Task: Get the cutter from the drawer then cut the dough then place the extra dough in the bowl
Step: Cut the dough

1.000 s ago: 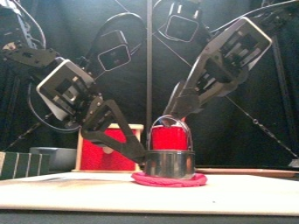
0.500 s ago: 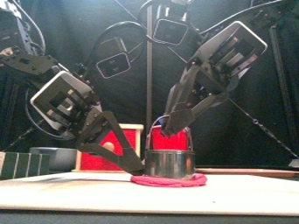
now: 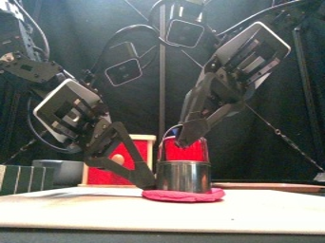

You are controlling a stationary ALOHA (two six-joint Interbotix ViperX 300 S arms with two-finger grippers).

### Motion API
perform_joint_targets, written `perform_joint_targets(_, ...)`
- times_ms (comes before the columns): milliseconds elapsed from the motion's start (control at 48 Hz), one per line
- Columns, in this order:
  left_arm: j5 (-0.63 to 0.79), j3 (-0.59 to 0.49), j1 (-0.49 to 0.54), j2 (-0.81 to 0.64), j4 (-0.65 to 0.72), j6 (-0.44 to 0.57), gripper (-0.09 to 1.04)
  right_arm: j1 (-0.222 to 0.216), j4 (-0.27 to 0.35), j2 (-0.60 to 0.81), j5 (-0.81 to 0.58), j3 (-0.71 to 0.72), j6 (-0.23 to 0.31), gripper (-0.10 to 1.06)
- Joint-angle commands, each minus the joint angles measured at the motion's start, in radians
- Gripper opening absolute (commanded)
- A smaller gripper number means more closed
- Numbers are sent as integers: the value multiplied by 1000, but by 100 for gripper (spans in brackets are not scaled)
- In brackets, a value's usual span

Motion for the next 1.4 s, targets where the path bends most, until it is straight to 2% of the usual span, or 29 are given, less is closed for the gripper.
perform_joint_targets(21, 5, -12, -2, -3, 0, -2, 54, 3, 0, -48, -3, -25, -3, 49)
perform_joint_targets(708, 20, -9, 2, 0, -14, -2, 54, -3, -8, -238, 37, 60, 0, 49)
perform_joint_targets(938, 23, -5, 6, -14, -15, 2, 54, -6, -3, -302, 117, 146, 2, 49)
perform_joint_targets(1125, 51, -3, 12, -48, -12, 3, 54, -71, 28, -344, 147, 241, 2, 49)
perform_joint_targets(1271, 77, 6, 40, -86, -9, 5, 54, -98, 38, -359, 147, 281, 3, 49)
perform_joint_targets(1396, 94, 21, 64, -124, -2, 5, 54, -112, 71, -357, 149, 305, 2, 49)
